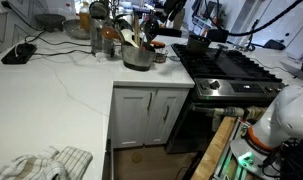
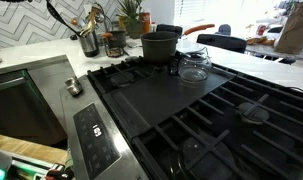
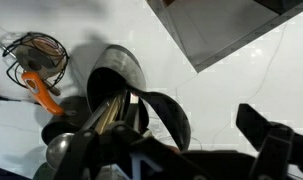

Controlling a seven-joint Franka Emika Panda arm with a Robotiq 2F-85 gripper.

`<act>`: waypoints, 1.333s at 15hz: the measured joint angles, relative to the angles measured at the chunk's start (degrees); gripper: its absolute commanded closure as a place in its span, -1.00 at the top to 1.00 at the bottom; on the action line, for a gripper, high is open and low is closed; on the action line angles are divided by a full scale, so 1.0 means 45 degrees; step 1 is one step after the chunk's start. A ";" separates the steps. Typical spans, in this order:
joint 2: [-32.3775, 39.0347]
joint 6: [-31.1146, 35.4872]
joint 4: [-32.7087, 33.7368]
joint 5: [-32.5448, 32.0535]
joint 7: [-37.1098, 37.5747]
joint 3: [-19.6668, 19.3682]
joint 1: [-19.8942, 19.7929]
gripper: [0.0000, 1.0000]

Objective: Remove the black slotted ladle from the holder and put it on top of the black pot

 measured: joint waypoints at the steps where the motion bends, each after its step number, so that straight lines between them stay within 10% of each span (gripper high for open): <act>1: 0.0242 -0.0032 0.0259 0.0207 -0.0458 -0.0058 0.0004 1.00; 8: 0.1643 -0.0555 0.1558 0.1461 -0.2600 -0.0301 0.0013 0.82; 9: 0.1813 -0.0575 0.1717 0.1635 -0.2832 -0.0315 0.0012 0.42; 20: 0.3070 -0.0625 0.2947 0.2404 -0.3432 -0.0332 -0.0077 -0.46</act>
